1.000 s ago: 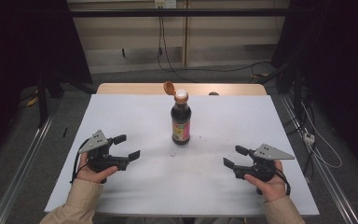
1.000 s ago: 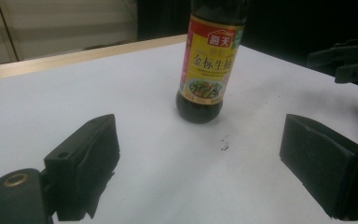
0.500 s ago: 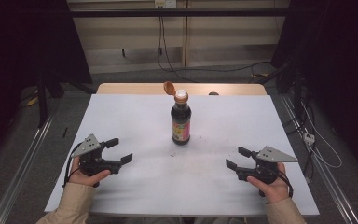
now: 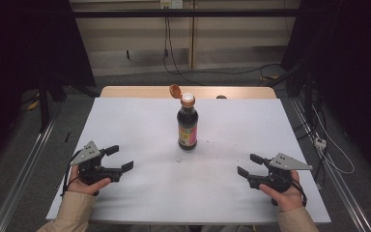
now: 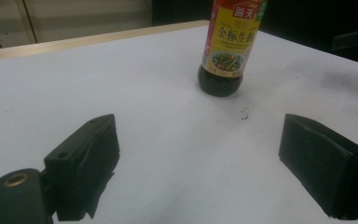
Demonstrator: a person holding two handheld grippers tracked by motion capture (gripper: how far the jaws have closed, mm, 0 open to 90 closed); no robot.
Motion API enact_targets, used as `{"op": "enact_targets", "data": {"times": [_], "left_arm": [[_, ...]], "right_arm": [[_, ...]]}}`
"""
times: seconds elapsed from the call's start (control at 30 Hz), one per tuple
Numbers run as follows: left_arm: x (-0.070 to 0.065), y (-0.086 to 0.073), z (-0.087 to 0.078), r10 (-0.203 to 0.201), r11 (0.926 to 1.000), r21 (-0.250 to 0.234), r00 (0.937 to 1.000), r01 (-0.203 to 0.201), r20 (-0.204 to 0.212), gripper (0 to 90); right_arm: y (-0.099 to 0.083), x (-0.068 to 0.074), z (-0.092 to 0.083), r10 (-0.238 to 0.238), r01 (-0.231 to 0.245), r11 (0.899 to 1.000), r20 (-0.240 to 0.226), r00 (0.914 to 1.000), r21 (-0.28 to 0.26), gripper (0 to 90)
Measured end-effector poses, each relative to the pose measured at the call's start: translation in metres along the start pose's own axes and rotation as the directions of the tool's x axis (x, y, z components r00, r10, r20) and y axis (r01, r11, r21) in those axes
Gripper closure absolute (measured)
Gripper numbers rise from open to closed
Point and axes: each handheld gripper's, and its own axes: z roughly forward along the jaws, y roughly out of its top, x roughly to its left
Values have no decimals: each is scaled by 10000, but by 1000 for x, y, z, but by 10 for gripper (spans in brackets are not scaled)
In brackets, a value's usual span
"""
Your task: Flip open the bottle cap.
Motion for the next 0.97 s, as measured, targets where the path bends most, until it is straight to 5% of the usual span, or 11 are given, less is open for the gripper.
{"op": "enact_targets", "data": {"times": [0.97], "left_arm": [[2, -8, -6, -117, 9998, 186, 9999, 118, -55, 119]], "right_arm": [[-8, -3, -3, 16, -18, 9999, 143, 9999, 139, 272]]}}
